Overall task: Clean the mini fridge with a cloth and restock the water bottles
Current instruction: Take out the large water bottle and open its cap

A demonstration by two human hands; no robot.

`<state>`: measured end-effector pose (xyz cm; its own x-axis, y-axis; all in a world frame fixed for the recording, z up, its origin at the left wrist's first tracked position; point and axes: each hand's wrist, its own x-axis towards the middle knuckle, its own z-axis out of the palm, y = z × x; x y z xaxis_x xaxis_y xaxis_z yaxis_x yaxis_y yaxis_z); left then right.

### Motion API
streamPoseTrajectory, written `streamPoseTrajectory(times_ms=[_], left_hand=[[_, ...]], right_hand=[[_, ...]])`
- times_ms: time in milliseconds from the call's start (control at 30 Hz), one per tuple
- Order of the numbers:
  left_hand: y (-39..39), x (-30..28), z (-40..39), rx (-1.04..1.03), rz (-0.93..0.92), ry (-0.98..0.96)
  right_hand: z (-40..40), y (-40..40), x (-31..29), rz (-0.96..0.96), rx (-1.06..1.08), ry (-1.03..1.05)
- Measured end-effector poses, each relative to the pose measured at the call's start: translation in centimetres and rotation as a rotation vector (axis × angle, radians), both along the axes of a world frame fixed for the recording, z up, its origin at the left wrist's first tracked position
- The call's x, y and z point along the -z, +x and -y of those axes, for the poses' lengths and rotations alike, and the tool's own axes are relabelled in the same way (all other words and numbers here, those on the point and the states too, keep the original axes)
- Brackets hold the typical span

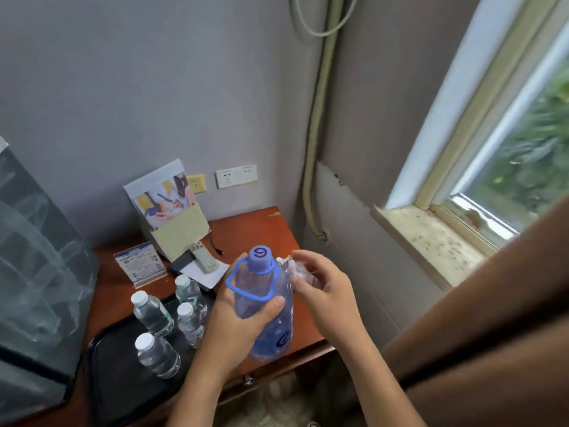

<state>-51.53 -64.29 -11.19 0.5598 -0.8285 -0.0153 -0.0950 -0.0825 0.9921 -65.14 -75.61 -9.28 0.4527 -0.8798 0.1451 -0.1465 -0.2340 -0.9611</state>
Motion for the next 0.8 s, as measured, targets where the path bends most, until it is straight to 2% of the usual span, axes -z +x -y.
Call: streamPoseTrajectory(times_ms=[67,167,333,600,733,800], left_hand=[[-0.5,0.4,-2.1,0.129,-0.023,-0.045],[-1.9,1.6,-5.3,0.307,-0.028,-0.066],[-7.1,2.6,-11.5,0.645,-0.022,-0.051],[-22.2,-0.4,-19.4,1.278,-0.074,-0.096],[-29.8,-1.7,-23.7,1.467,-0.065,-0.140],[-33.9,-1.5,-25.9,1.572,-0.085,-0.101]], right_hand=[[-4.5,-1.5,-0.4,0.010,0.076,-0.081],[-11.7,-4.2,0.4,0.042,0.252,-0.058],[-24.1,-9.8,2.5,-0.095,0.629,-0.080],[-39.3,-22.8,0.2,-0.144,1.145,-0.002],[-45.6,-28.5,-0.4,-0.208,1.351,0.001],[-48.9,-31.4,-0.2,-0.237,1.439,0.011]])
